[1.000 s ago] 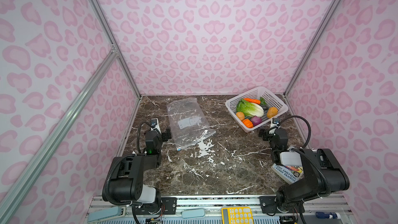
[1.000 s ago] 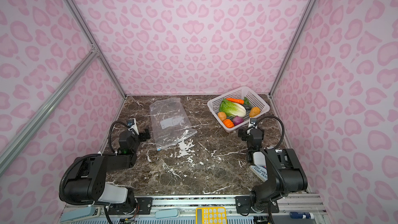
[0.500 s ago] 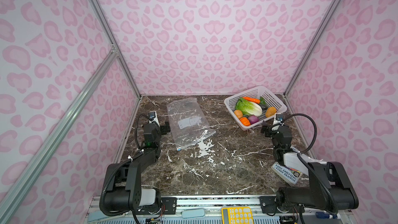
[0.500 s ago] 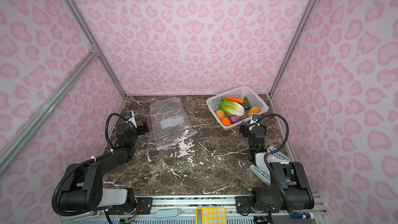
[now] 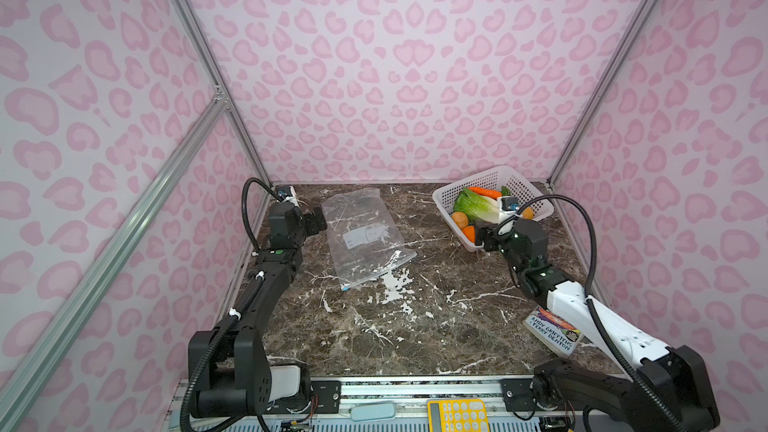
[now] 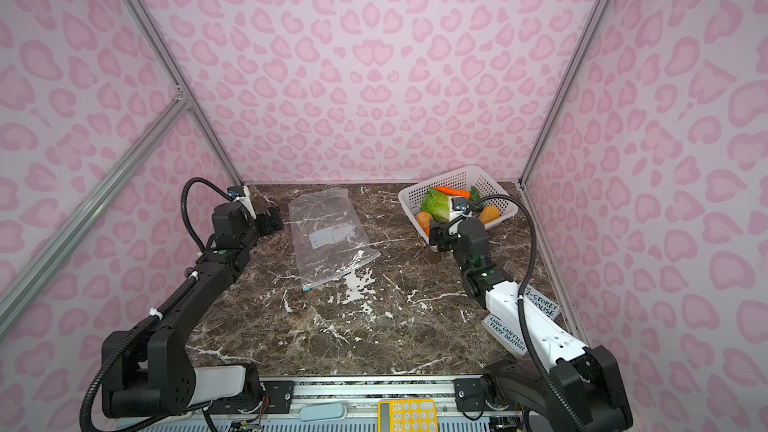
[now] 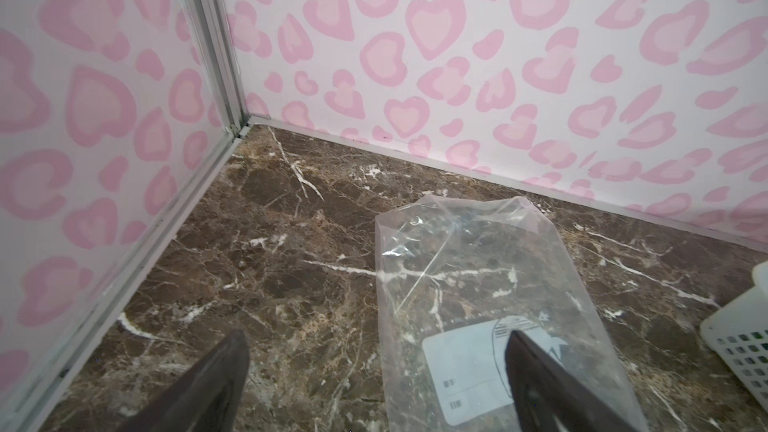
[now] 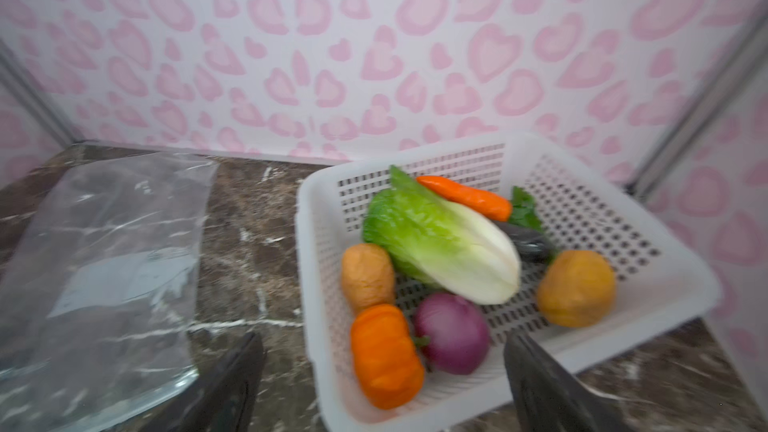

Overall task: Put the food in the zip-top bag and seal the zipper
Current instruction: 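Reach both grippers to the clear zip bag's open edge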

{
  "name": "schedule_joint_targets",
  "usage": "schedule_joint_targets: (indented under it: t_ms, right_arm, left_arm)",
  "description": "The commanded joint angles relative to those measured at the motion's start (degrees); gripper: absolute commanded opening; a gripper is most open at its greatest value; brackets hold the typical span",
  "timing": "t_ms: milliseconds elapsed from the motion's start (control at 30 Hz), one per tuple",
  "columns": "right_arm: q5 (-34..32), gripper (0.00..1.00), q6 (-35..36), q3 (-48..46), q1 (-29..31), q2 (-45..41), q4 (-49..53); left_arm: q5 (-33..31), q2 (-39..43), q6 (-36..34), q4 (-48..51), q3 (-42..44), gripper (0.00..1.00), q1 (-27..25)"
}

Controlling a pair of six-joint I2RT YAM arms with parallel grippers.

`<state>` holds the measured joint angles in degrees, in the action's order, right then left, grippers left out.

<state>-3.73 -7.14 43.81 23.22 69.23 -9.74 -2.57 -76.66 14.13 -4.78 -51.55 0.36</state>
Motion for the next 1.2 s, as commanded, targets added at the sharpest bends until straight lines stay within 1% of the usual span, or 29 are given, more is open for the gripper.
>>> schedule_joint_targets:
  t_ms: [0, 67, 167, 333, 467, 567, 700, 767, 800, 867, 900, 967, 1000, 1100, 1167]
  right_arm:
    - [1.6, 0.92, -7.5, 4.5, 6.0, 5.9, 7.6]
    - [3.0, 0.92, -9.2, 8.6, 9.9, 11.6, 8.7]
    - [5.6, 0.92, -9.0, 15.5, 13.9, 20.8, 12.0]
    - [15.4, 0.87, -9.5, 27.8, 15.5, 35.7, 17.4]
    - [20.9, 0.81, -8.8, 38.4, 15.4, 46.9, 23.3]
    - [20.7, 0.79, -7.6, 45.6, 15.4, 52.9, 27.5]
    - [20.4, 0.74, -6.8, 50.8, 15.4, 57.2, 30.2]
    - [19.9, 0.66, -6.7, 52.4, 15.4, 58.5, 31.3]
    - [19.7, 0.59, -6.7, 52.9, 15.3, 58.9, 31.7]
    - [19.7, 0.38, -7.3, 53.4, 15.1, 59.5, 32.1]
    - [19.8, 0.25, -7.5, 53.4, 14.9, 59.7, 32.2]
    - [20.8, 0.04, -7.9, 53.6, 14.5, 59.8, 32.7]
    - [21.0, 0.00, -8.3, 53.6, 14.3, 59.7, 33.0]
    - [22.4, 0.00, -9.5, 53.6, 13.3, 58.6, 34.1]
    - [23.6, 0.00, -10.3, 54.3, 12.5, 57.8, 36.1]
  left_arm:
    - [2.2, -1.2, 6.9, 6.8, -1.8, 0.97, -0.1]
    - [2.4, -1.3, 8.4, 7.4, -1.4, 0.97, -0.4]
    - [4.3, -0.9, 9.7, 8.5, -0.4, 0.97, -0.8]
    - [11.6, 0.4, 9.8, 10.2, 1.9, 0.99, -2.0]
    - [16.7, 1.4, 9.1, 11.9, 3.0, 0.97, -3.2]
    - [17.8, 2.1, 7.8, 13.8, 3.6, 0.95, -4.3]
    - [18.0, 2.6, 4.7, 16.8, 3.3, 0.95, -5.8]
    - [17.9, 2.5, 2.1, 18.4, 2.8, 0.95, -7.0]
    - [17.7, 2.4, 0.7, 19.3, 2.5, 0.94, -7.8]
    - [16.9, 1.7, -2.6, 21.1, 1.7, 0.93, -9.9]
    - [16.0, 1.1, -4.4, 22.3, 1.0, 0.92, -11.3]
    - [13.4, -0.4, -7.4, 24.4, -0.4, 0.91, -14.3]
    - [11.6, -1.1, -9.2, 25.1, -0.7, 0.90, -16.3]
    - [6.1, -3.3, -13.4, 25.9, -1.3, 0.89, -21.9]
    - [3.3, -4.5, -14.7, 25.8, -1.4, 0.89, -25.3]
